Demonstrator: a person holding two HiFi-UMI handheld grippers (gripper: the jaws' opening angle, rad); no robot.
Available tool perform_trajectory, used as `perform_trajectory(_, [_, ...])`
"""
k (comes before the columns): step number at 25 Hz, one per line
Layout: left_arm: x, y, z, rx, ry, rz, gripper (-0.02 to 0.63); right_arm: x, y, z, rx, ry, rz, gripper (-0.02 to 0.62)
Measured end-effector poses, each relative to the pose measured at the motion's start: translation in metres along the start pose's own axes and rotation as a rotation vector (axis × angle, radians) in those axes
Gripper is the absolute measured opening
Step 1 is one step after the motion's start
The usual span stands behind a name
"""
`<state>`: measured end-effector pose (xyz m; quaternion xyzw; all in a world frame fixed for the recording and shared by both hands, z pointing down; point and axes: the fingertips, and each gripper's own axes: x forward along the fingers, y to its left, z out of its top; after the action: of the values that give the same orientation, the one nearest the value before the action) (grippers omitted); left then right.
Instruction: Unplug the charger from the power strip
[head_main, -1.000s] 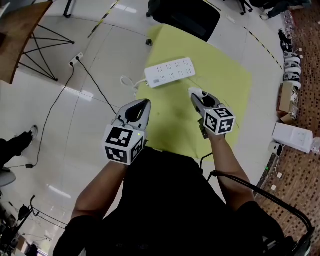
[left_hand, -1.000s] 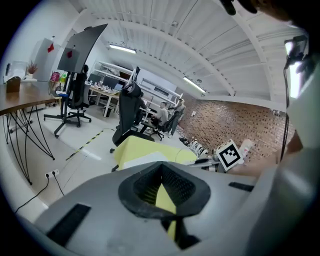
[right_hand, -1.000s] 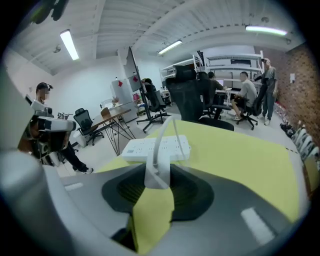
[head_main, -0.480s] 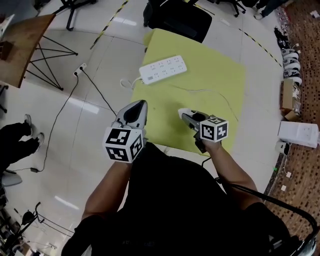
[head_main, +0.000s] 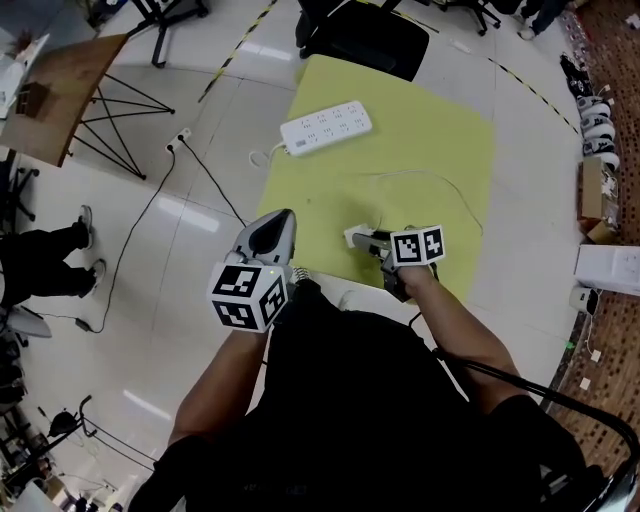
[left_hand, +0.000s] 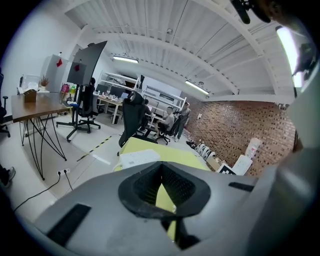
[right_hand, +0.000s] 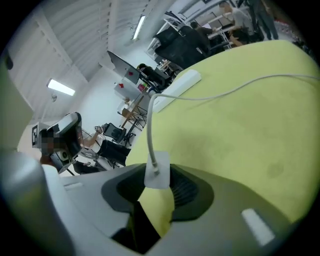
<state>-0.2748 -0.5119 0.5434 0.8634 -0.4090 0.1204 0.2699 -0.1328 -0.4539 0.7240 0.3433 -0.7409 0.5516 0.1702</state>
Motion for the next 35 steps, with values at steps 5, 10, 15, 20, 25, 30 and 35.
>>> perform_trajectory(5, [-0.014,0.0,0.002,-0.003,-0.025,0.032,0.006,-0.006,-0.007,0.006,0.042,-0.024,-0.015,0.183])
perform_trajectory(10, [-0.019,-0.01,0.005,0.008,-0.037,0.041,0.006,-0.014,-0.011,0.013,0.058,-0.033,-0.044,0.265])
perform_trajectory(15, [-0.025,-0.017,0.005,0.019,-0.049,0.049,0.006,-0.032,-0.022,0.016,0.032,-0.064,-0.122,0.296])
perform_trajectory(20, [-0.031,-0.031,-0.002,0.024,-0.039,0.052,0.006,-0.066,-0.023,0.023,-0.082,-0.131,-0.208,0.287])
perform_trajectory(25, [-0.034,-0.058,-0.008,0.027,-0.031,0.046,0.006,-0.125,0.019,0.038,-0.223,-0.332,-0.164,0.117])
perform_trajectory(30, [-0.038,-0.084,-0.018,0.04,-0.034,0.052,0.006,-0.172,0.075,0.035,-0.389,-0.445,-0.106,0.002])
perform_trajectory(35, [-0.047,-0.107,-0.022,0.032,-0.073,0.069,0.006,-0.203,0.124,0.022,-0.513,-0.497,0.009,0.002])
